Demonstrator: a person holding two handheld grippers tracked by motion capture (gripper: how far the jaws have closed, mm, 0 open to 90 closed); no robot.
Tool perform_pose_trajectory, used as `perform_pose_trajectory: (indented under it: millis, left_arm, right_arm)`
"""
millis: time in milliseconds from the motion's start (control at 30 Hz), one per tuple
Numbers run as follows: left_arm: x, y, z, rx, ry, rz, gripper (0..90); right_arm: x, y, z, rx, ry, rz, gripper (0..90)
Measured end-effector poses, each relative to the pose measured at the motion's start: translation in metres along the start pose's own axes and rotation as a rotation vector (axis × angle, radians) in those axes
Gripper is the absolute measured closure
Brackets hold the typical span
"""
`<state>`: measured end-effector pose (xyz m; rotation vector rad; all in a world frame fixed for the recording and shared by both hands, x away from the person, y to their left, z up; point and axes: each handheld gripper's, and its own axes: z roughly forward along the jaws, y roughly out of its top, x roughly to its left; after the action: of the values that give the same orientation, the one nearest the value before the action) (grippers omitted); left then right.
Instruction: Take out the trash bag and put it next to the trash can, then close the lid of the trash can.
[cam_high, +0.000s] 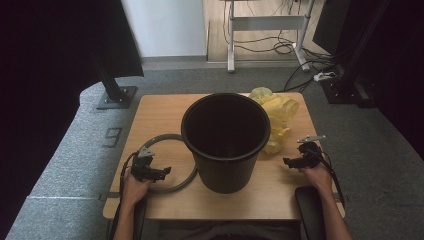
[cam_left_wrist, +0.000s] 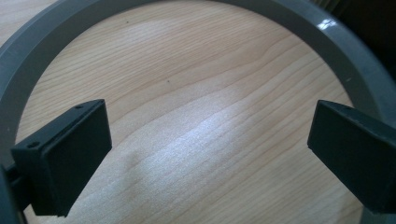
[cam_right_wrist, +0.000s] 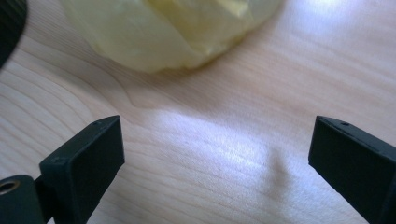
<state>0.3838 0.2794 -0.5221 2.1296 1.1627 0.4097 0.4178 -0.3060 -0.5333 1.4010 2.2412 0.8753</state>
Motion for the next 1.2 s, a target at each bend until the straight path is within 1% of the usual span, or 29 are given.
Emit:
perform_pose_trajectory:
  millis: [67, 167, 200, 333, 400, 567, 733, 800, 900, 967, 1000, 1067, 1200]
  left_arm:
    - [-0.001, 0.0, 0.001, 0.004, 0.007, 0.005, 0.0]
    - [-0.003, 0.001, 0.002, 0.014, 0.014, 0.016, 0.0]
    - [-0.003, 0.001, 0.002, 0.017, 0.018, 0.023, 0.0]
    - [-0.006, 0.002, 0.003, 0.029, 0.029, 0.038, 0.0]
    - [-0.006, 0.002, 0.003, 0.027, 0.028, 0.037, 0.0]
    - [-0.001, 0.002, 0.002, 0.021, 0.019, 0.013, 0.0]
    - [0.003, 0.004, -0.002, 0.031, 0.039, 0.026, 0.0]
    - [0.007, 0.004, -0.006, 0.024, 0.05, 0.024, 0.0]
    - [0.018, 0.004, -0.011, 0.019, 0.074, 0.004, 0.0]
    - [0.029, 0.003, -0.016, 0.019, 0.102, -0.025, 0.0]
    - [0.032, 0.003, -0.017, 0.018, 0.107, -0.032, 0.0]
    - [0.04, 0.0, -0.02, 0.019, 0.134, -0.056, 0.0]
    - [0.055, -0.008, -0.019, 0.033, 0.158, -0.104, 0.0]
  right_arm:
    - [-0.001, -0.006, 0.004, -0.005, 0.003, 0.006, 3.6]
    - [-0.003, -0.012, 0.01, 0.017, -0.007, -0.006, 2.4]
    - [-0.002, -0.014, 0.011, 0.002, -0.017, -0.015, 1.2]
    - [-0.002, -0.019, 0.013, -0.051, -0.013, -0.013, 0.0]
    - [-0.002, -0.021, 0.014, -0.07, -0.013, -0.014, 0.0]
    - [-0.001, -0.021, 0.014, -0.069, -0.013, -0.014, 0.0]
    - [-0.001, -0.021, 0.014, -0.069, -0.014, -0.011, 0.0]
    - [-0.001, -0.021, 0.013, -0.069, -0.015, -0.011, 0.0]
    - [-0.001, -0.021, 0.014, -0.07, -0.016, -0.008, 0.0]
    - [0.0, -0.021, 0.013, -0.07, -0.016, -0.009, 0.0]
    - [0.0, -0.021, 0.013, -0.07, -0.016, -0.008, 0.0]
    - [0.0, -0.021, 0.013, -0.071, -0.016, -0.008, 0.0]
    - [0.0, -0.021, 0.013, -0.07, -0.016, -0.008, 0.0]
